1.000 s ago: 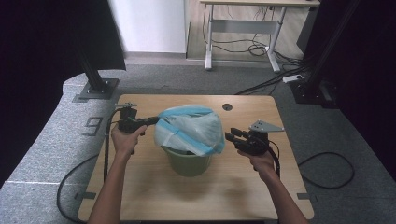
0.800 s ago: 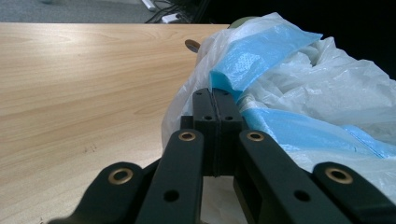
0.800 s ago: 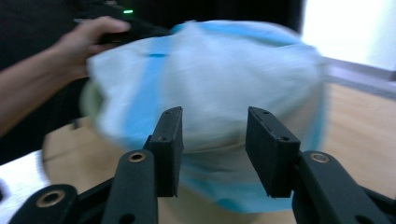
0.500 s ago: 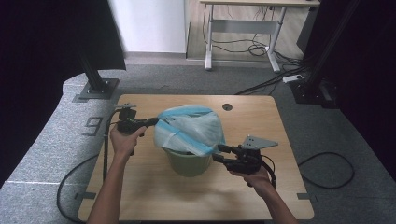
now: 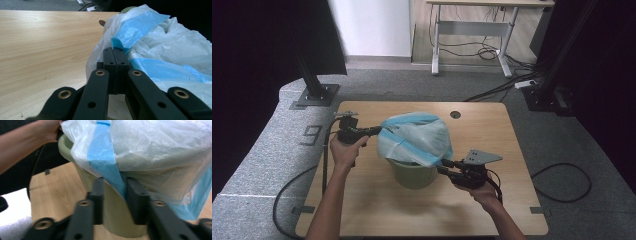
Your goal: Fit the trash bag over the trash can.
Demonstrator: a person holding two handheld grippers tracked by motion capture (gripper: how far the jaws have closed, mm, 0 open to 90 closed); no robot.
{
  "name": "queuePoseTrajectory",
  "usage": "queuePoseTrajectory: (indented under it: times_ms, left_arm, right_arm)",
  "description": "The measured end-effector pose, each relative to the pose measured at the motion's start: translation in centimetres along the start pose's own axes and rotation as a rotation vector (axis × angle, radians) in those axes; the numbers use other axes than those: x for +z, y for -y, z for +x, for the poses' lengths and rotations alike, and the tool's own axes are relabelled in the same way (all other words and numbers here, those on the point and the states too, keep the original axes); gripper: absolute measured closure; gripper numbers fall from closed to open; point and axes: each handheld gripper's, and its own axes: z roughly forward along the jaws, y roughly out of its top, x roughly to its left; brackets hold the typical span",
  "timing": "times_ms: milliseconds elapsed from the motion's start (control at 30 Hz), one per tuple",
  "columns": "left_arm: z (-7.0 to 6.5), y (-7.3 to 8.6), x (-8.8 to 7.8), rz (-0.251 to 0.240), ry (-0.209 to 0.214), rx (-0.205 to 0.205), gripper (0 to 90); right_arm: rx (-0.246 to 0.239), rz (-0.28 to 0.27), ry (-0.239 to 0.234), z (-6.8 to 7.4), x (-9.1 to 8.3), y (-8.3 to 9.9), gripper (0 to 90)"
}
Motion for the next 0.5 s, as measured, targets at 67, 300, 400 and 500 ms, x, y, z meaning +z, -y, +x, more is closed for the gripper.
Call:
queuePoseTrajectory:
  times_ms: [67,300,400,500]
  left_arm:
    - [0.0,0.0,0.0,-0.001,0.001,0.001,89.7]
    - [0.0,0.2,-0.3,0.000,0.010,0.008,89.7]
    - [-0.2,0.3,-0.7,0.001,0.011,0.021,89.8]
    - [-0.3,0.6,-1.2,-0.001,0.019,0.028,89.7]
  right_arm:
    - [-0.003,-0.006,-0.004,0.0,0.1,0.1,84.1]
    - [-0.057,-0.004,-0.090,1.2,0.6,1.1,89.0]
    - [-0.081,0.014,-0.118,1.7,1.0,1.5,89.0]
    - [-0.104,0.041,-0.147,2.3,1.6,2.1,89.0]
